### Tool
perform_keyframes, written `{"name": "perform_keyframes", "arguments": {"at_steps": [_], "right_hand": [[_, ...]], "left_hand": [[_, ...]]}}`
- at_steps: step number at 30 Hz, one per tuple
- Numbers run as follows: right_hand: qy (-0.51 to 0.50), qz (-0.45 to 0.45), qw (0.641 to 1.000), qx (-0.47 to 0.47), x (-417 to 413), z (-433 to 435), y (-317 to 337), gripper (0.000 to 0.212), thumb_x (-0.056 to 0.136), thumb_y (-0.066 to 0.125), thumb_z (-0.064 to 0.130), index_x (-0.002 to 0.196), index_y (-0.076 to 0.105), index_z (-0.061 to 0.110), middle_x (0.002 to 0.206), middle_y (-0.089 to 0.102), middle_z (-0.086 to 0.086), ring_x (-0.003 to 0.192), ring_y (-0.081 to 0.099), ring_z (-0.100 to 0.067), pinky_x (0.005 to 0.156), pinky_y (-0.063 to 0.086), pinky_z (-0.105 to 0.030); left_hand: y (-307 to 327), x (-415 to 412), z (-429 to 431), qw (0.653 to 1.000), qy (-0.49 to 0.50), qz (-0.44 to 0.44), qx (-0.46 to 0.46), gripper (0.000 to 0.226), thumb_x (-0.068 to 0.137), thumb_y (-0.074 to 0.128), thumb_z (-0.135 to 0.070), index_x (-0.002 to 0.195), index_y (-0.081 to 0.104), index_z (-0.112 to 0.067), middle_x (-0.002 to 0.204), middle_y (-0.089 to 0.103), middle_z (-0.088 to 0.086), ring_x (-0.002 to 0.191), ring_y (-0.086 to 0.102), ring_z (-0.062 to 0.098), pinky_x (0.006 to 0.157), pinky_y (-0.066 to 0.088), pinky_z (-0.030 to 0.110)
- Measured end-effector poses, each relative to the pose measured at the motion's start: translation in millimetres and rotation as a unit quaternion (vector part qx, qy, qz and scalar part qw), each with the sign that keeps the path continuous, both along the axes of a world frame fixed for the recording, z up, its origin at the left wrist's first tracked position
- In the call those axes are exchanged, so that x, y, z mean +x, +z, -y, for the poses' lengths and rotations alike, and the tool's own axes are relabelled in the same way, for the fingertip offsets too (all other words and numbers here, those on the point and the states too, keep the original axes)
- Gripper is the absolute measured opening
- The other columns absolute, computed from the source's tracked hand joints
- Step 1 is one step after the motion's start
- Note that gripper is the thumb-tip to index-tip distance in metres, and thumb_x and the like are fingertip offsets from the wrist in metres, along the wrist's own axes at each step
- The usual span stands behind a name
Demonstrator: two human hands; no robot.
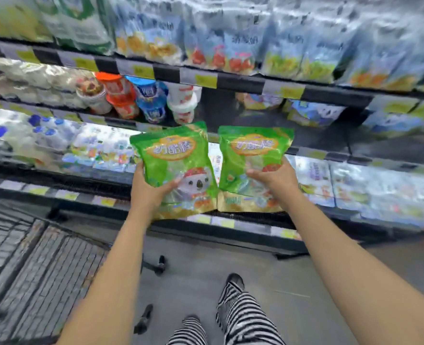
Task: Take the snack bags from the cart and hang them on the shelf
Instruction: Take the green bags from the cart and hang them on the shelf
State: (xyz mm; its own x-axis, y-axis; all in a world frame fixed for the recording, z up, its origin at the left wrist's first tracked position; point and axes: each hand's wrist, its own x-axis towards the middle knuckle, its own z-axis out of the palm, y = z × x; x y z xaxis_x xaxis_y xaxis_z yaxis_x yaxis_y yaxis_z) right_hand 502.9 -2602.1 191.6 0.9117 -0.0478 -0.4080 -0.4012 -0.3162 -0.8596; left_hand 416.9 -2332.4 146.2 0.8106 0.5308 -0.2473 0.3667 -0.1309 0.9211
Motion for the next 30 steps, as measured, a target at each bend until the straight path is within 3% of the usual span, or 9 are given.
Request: {"name": "perform_keyframes", "arguments": {"at_steps": [4, 8, 11, 15, 17, 19, 22, 25, 30], "right_hand": [[-0.035, 0.059, 0.997, 0.017, 13.5, 20.2, -27.5, 0.056, 0.065, 0.087, 0.019, 0.109, 0.054, 0.017, 0.092, 0.066, -0.001, 0.067, 0.063, -0.018, 0.041, 0.045, -0.022], [-0.04, 0.124, 0.991, 0.022, 44.2, 30.6, -61.1, 0.056, 0.063, 0.089, 0.019, 0.107, 0.053, 0.018, 0.087, 0.066, 0.002, 0.07, 0.064, -0.018, 0.048, 0.046, -0.021], [-0.045, 0.18, 0.982, 0.032, 65.6, 36.1, -88.9, 0.057, 0.063, 0.088, 0.016, 0.109, 0.055, 0.017, 0.087, 0.066, 0.001, 0.069, 0.065, -0.018, 0.041, 0.046, -0.02], [-0.046, 0.252, 0.966, 0.027, 86.8, 39.3, -120.0, 0.075, 0.061, 0.09, 0.021, 0.125, 0.053, 0.009, 0.1, 0.068, -0.001, 0.082, 0.066, -0.014, 0.061, 0.056, -0.021], [-0.05, 0.26, 0.964, 0.037, 88.7, 38.8, -130.2, 0.079, 0.063, 0.089, 0.023, 0.13, 0.049, 0.01, 0.103, 0.065, -0.002, 0.073, 0.064, -0.01, 0.049, 0.053, -0.019], [-0.051, 0.274, 0.959, 0.051, 89.5, 37.6, -139.9, 0.072, 0.065, 0.088, 0.021, 0.126, 0.05, 0.012, 0.093, 0.063, 0.0, 0.06, 0.06, -0.009, 0.035, 0.044, -0.019], [-0.057, 0.298, 0.95, 0.072, 87.3, 33.1, -147.2, 0.066, 0.065, 0.087, 0.018, 0.119, 0.05, 0.012, 0.086, 0.058, 0.001, 0.057, 0.055, -0.011, 0.033, 0.039, -0.016], [-0.065, 0.298, 0.947, 0.1, 86.9, 27.6, -146.9, 0.073, 0.065, 0.087, 0.018, 0.125, 0.047, 0.01, 0.079, 0.054, 0.003, 0.058, 0.053, -0.008, 0.033, 0.037, -0.013], [-0.076, 0.296, 0.947, 0.1, 99.5, 11.2, -128.1, 0.078, 0.063, 0.087, 0.018, 0.127, 0.044, 0.01, 0.091, 0.056, 0.001, 0.063, 0.052, -0.007, 0.034, 0.037, -0.015]], "left_hand": [[-25.1, 28.9, 15.8, 0.998, -0.033, 0.036, 0.027, 0.109, 0.058, 0.092, -0.034, 0.147, 0.031, -0.019, 0.141, 0.049, 0.001, 0.125, 0.051, 0.02, 0.105, 0.043, 0.041], [-57.9, 62.8, 25.0, 0.993, -0.045, 0.096, 0.046, 0.095, 0.062, 0.09, -0.024, 0.141, 0.039, -0.018, 0.13, 0.057, 0.001, 0.112, 0.058, 0.016, 0.093, 0.047, 0.028], [-86.0, 87.6, 27.7, 0.985, -0.048, 0.156, 0.056, 0.085, 0.061, 0.09, -0.019, 0.134, 0.045, -0.018, 0.12, 0.064, 0.0, 0.098, 0.064, 0.01, 0.085, 0.052, 0.021], [-122.7, 111.8, 24.8, 0.975, -0.03, 0.207, 0.067, 0.091, 0.055, 0.092, -0.031, 0.133, 0.046, -0.027, 0.12, 0.064, -0.004, 0.103, 0.065, 0.014, 0.088, 0.054, 0.039], [-134.3, 118.5, 23.4, 0.972, -0.023, 0.228, 0.062, 0.098, 0.048, 0.094, -0.039, 0.132, 0.045, -0.028, 0.118, 0.065, -0.005, 0.102, 0.066, 0.018, 0.087, 0.055, 0.049], [-143.2, 122.6, 19.9, 0.966, -0.023, 0.251, 0.061, 0.111, 0.038, 0.094, -0.046, 0.134, 0.044, -0.028, 0.119, 0.064, -0.004, 0.103, 0.066, 0.023, 0.085, 0.055, 0.054], [-153.8, 122.9, 12.1, 0.956, -0.019, 0.282, 0.081, 0.108, 0.039, 0.094, -0.045, 0.133, 0.045, -0.028, 0.119, 0.064, -0.006, 0.104, 0.066, 0.021, 0.086, 0.055, 0.051], [-155.3, 116.0, 6.7, 0.947, -0.02, 0.305, 0.098, 0.116, 0.033, 0.093, -0.055, 0.135, 0.043, -0.031, 0.122, 0.063, -0.007, 0.107, 0.064, 0.019, 0.088, 0.054, 0.049], [-141.3, 115.2, 0.5, 0.942, -0.034, 0.32, 0.098, 0.089, 0.057, 0.091, -0.026, 0.134, 0.045, -0.024, 0.113, 0.059, -0.009, 0.104, 0.06, 0.014, 0.095, 0.05, 0.036]]}}
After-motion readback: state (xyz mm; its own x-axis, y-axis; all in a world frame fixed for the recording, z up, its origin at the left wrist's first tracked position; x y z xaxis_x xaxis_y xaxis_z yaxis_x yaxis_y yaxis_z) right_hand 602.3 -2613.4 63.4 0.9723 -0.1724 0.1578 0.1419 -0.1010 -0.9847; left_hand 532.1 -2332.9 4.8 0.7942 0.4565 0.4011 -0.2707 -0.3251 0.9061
